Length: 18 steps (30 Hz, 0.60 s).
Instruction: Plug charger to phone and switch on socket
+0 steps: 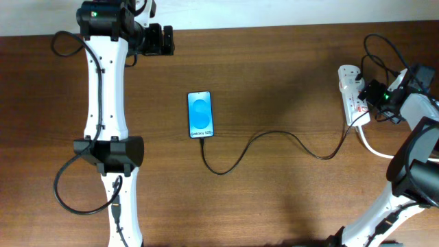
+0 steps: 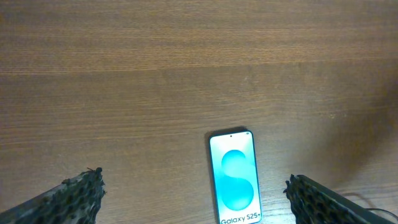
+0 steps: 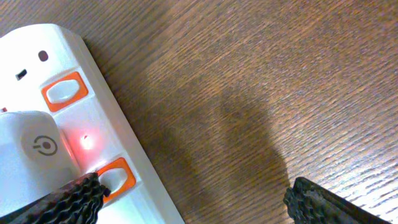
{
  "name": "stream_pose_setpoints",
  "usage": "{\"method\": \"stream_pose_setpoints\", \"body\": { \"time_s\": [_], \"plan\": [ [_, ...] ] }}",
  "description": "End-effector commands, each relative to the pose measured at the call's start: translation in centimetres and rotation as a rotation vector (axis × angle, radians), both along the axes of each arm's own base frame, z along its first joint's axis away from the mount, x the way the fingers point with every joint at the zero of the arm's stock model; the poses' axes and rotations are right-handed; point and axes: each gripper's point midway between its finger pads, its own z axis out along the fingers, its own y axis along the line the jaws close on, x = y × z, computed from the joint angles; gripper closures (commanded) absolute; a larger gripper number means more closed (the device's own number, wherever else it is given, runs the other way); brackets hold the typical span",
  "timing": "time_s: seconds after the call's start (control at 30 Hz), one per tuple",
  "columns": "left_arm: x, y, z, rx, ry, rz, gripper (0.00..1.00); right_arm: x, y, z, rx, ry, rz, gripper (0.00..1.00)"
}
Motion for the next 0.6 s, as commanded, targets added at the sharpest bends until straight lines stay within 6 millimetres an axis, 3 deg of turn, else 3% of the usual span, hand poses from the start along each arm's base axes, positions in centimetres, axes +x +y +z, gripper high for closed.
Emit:
{"method": "stream_pose_setpoints", "body": {
  "time_s": [0.0, 0.07, 0.13, 0.2, 0.3, 0.4, 0.47, 0.57],
  "plan": [
    [-0.1, 0.4, 1.4, 0.006, -0.036, 0.004, 0.01, -1.5, 0.0, -0.4, 0.052, 0.035, 0.017, 0.02],
    [-0.1, 0.4, 1.4, 0.006, -0.036, 0.004, 0.01, -2.0, -3.4, 3.4, 0.011, -0.018, -0.039, 0.02],
    [-0.1, 0.4, 1.4, 0.006, -0.036, 0.004, 0.01, -2.6, -5.5, 6.0, -0.011, -0.049, -0.081, 0.02],
    [-0.1, 0.4, 1.4, 0.006, -0.036, 0.003, 0.01, -3.8, -8.3, 10.2, -0.043, -0.092, -0.139, 0.02],
    [-0.1, 0.4, 1.4, 0.006, -0.036, 0.004, 0.01, -5.4, -10.2, 15.4, -0.078, -0.134, -0.187, 0.02],
    [-0.1, 0.4, 1.4, 0.006, -0.036, 0.004, 0.01, -6.4, -8.7, 22.6, -0.112, -0.194, -0.165, 0.02],
    [-0.1, 0.4, 1.4, 0.006, -0.036, 0.004, 0.01, -6.3, -6.1, 26.2, -0.105, -0.255, -0.086, 0.02],
    [-0.1, 0.4, 1.4, 0.006, -0.036, 0.004, 0.01, -6.6, -0.4, 31.8, -0.092, -0.381, 0.056, 0.02]
  ]
}}
